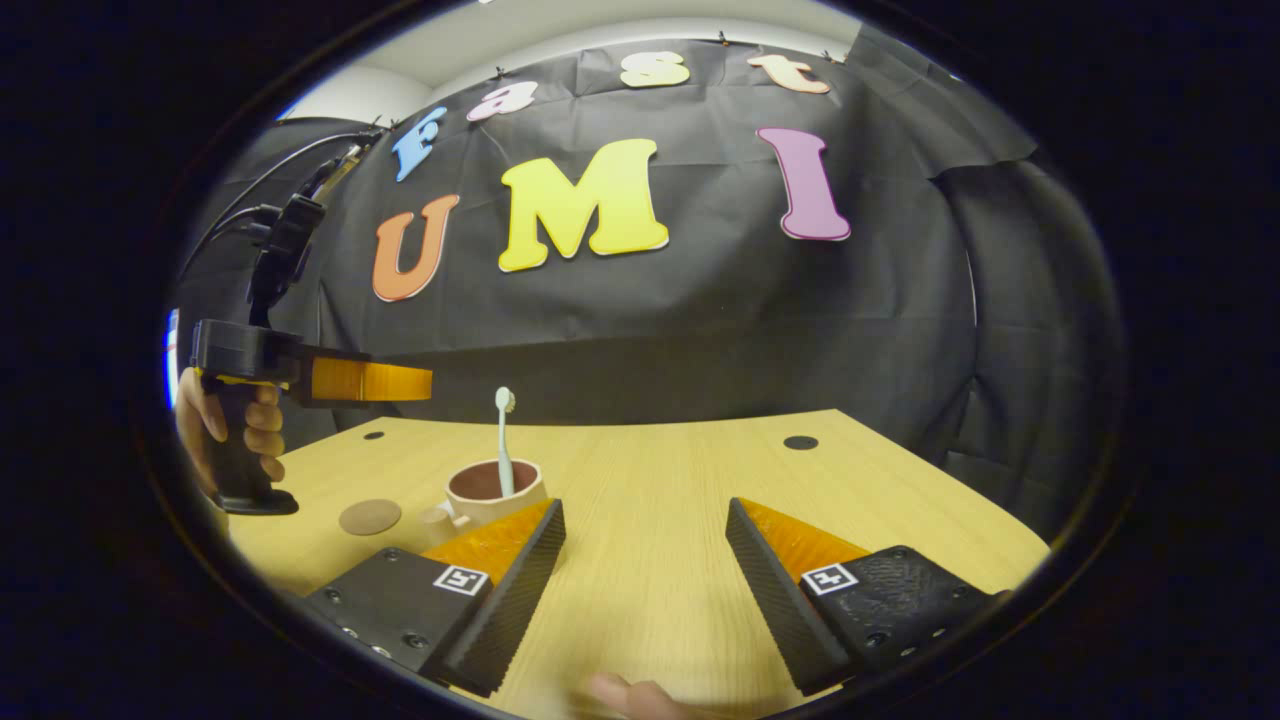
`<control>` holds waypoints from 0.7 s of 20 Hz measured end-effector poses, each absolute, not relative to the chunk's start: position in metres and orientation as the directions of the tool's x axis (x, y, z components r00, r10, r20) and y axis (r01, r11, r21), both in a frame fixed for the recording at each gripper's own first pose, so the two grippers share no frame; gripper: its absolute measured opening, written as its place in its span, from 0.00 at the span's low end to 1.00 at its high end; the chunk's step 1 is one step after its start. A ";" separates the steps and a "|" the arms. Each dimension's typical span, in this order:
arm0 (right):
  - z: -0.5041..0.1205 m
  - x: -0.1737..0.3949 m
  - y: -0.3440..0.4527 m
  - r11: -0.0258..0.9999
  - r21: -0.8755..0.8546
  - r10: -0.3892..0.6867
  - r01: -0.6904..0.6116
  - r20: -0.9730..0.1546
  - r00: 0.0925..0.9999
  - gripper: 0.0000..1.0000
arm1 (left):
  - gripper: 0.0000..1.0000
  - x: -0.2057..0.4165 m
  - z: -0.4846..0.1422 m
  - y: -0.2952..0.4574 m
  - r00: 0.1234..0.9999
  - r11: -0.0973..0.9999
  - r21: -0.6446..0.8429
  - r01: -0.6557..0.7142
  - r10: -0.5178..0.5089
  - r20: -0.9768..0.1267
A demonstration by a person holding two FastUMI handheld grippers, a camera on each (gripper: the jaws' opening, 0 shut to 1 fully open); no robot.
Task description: Put the toothbrush and toothpaste on the desktop into the cup, then pick up the cup and place it on the coaster on the desktop.
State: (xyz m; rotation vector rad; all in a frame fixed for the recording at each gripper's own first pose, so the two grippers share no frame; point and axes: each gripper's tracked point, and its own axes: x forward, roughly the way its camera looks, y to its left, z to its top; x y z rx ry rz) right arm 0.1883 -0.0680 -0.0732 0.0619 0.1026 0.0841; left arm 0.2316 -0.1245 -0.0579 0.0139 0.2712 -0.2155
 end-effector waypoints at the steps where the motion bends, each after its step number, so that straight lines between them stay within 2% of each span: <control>1: -0.075 0.190 -0.068 0.995 0.068 0.086 -0.080 -0.105 0.991 0.96 | 0.60 0.235 -0.063 -0.121 0.939 0.978 -0.013 0.209 -0.205 -0.275; 2: -0.079 0.191 -0.069 0.995 0.068 0.086 -0.079 -0.108 0.990 1.00 | 0.63 0.240 -0.068 -0.118 0.938 0.978 -0.009 0.208 -0.202 -0.282; 3: -0.080 0.193 -0.069 0.994 0.069 0.087 -0.080 -0.109 0.990 0.97 | 0.76 0.243 -0.074 -0.118 0.935 0.978 -0.004 0.209 -0.201 -0.291; 4: -0.083 0.194 -0.071 0.994 0.069 0.087 -0.080 -0.108 0.990 0.97 | 0.72 0.247 -0.079 -0.119 0.930 0.977 0.003 0.215 -0.204 -0.304; 7: -0.090 0.200 -0.074 0.992 0.093 0.097 -0.087 -0.107 0.990 0.97 | 0.79 0.258 -0.098 -0.122 0.913 0.971 0.021 0.238 -0.216 -0.346; 10: -0.094 0.206 -0.077 0.992 0.091 0.096 -0.085 -0.123 0.988 0.97 | 0.80 0.267 -0.111 -0.121 0.902 0.969 0.048 0.241 -0.206 -0.378; 14: -0.099 0.207 -0.073 0.991 0.087 0.113 -0.101 -0.141 0.984 0.97 | 0.80 0.276 -0.128 -0.123 0.871 0.971 -0.034 0.236 -0.227 -0.436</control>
